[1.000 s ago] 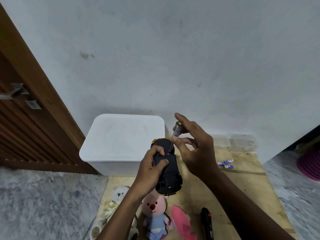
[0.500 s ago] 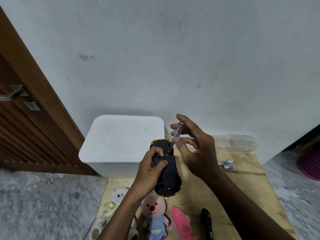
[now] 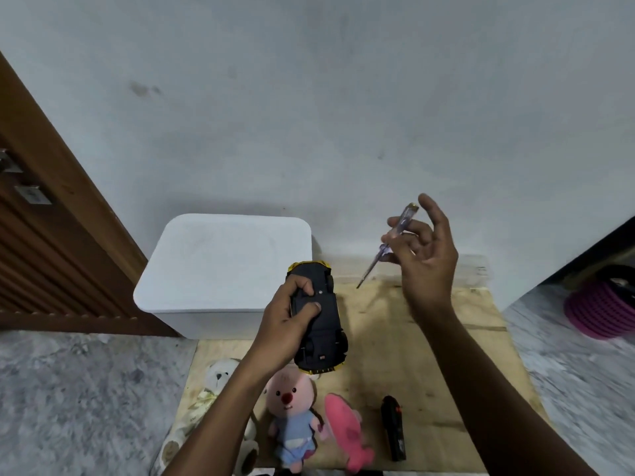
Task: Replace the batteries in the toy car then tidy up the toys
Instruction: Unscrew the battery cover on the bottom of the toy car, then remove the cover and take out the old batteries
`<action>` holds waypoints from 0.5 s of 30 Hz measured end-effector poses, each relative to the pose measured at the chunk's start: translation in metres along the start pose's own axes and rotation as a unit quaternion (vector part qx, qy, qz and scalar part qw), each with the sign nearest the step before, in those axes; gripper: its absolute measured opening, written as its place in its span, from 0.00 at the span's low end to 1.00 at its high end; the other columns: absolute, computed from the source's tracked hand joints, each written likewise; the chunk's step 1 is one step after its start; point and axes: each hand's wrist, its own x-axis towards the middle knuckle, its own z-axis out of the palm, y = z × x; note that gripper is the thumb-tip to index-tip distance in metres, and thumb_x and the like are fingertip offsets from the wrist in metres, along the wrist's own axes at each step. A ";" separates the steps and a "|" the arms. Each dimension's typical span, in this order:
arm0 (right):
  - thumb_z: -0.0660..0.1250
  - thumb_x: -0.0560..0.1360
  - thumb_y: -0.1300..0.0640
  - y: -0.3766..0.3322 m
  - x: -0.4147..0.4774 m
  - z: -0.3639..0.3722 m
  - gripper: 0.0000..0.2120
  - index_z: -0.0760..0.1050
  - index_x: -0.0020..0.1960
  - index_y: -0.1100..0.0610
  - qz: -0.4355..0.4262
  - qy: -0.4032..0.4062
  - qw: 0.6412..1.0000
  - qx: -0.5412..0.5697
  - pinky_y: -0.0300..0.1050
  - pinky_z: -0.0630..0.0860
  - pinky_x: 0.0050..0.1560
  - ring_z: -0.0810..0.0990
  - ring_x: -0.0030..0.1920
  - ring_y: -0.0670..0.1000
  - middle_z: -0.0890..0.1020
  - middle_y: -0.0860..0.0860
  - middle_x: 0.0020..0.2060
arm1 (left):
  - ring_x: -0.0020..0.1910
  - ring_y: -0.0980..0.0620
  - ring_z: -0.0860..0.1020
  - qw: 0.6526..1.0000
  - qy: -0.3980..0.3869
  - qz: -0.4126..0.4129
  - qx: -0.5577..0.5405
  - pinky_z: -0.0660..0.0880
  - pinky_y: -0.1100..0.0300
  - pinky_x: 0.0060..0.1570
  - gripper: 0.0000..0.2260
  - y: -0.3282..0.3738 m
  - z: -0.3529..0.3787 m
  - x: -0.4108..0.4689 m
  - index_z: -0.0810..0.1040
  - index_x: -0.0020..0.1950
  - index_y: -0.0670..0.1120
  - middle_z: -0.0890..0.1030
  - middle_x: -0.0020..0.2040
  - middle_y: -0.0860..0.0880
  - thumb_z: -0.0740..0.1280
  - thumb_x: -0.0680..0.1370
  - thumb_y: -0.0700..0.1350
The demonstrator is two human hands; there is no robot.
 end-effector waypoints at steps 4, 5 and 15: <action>0.72 0.74 0.66 0.077 0.013 -0.063 0.20 0.76 0.64 0.53 0.078 0.004 0.978 -0.193 0.49 0.84 0.39 0.85 0.41 0.53 0.86 0.57 0.47 | 0.39 0.50 0.74 1.000 -0.010 -0.001 -0.003 0.72 0.53 0.37 0.05 -0.003 0.007 -0.001 0.72 0.46 0.52 0.76 0.41 0.54 0.66 0.73 0.44; 0.73 0.73 0.65 0.101 0.010 -0.080 0.20 0.77 0.63 0.54 0.094 -0.017 0.959 -0.268 0.51 0.84 0.38 0.85 0.40 0.53 0.86 0.56 0.46 | 0.39 0.50 0.74 1.000 -0.011 -0.003 -0.006 0.72 0.52 0.38 0.05 -0.004 0.010 -0.001 0.72 0.46 0.52 0.76 0.41 0.54 0.66 0.73 0.45; 0.70 0.74 0.61 0.232 -0.037 -0.171 0.13 0.82 0.58 0.57 0.253 -0.153 0.822 -0.487 0.40 0.74 0.47 0.83 0.45 0.52 0.86 0.56 0.46 | 0.38 0.51 0.75 0.999 -0.004 -0.029 -0.017 0.74 0.57 0.34 0.06 -0.006 0.031 0.001 0.71 0.49 0.50 0.78 0.43 0.52 0.67 0.77 0.41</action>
